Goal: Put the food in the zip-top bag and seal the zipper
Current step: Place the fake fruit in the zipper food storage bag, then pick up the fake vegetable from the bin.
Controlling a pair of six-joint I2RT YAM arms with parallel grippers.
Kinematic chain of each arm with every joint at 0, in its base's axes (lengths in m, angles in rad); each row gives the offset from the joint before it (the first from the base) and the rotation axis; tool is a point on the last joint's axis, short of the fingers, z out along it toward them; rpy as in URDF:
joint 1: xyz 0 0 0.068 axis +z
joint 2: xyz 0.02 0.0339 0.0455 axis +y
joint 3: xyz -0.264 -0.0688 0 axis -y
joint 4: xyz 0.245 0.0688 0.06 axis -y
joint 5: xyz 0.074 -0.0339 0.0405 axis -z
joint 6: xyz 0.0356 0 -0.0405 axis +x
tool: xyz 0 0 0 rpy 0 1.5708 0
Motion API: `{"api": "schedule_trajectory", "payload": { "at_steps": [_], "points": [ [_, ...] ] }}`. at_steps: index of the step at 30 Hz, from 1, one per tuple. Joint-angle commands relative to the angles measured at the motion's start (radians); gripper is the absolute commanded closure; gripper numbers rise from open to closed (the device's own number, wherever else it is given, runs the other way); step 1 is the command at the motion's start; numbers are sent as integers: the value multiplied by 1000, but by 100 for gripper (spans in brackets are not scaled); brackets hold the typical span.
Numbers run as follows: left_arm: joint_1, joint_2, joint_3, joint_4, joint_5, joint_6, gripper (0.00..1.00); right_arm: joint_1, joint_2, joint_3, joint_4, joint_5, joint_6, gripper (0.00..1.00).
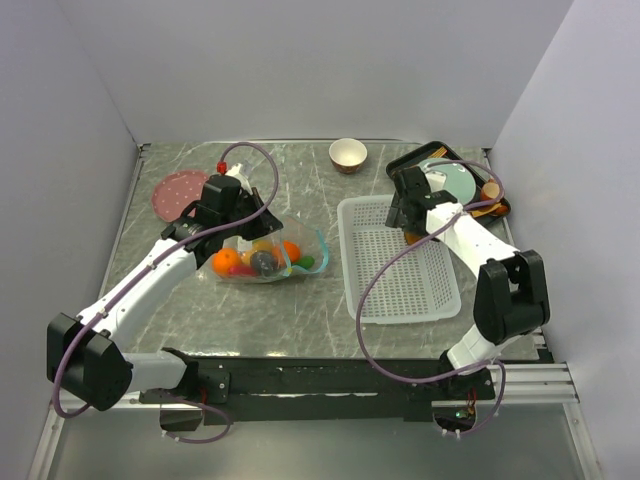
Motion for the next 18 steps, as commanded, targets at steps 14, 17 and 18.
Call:
{"api": "schedule_trajectory", "payload": {
  "at_steps": [14, 17, 18],
  "points": [
    [-1, -19, 6, 14, -19, 1, 99, -60, 143, 56, 113, -75, -48, 30],
    [-1, -16, 7, 10, -16, 1, 99, -62, 156, 62, 121, -107, -52, 35],
    [-1, -16, 10, 8, -14, 3, 99, -65, 149, 48, 130, -115, -52, 35]
  ]
}}
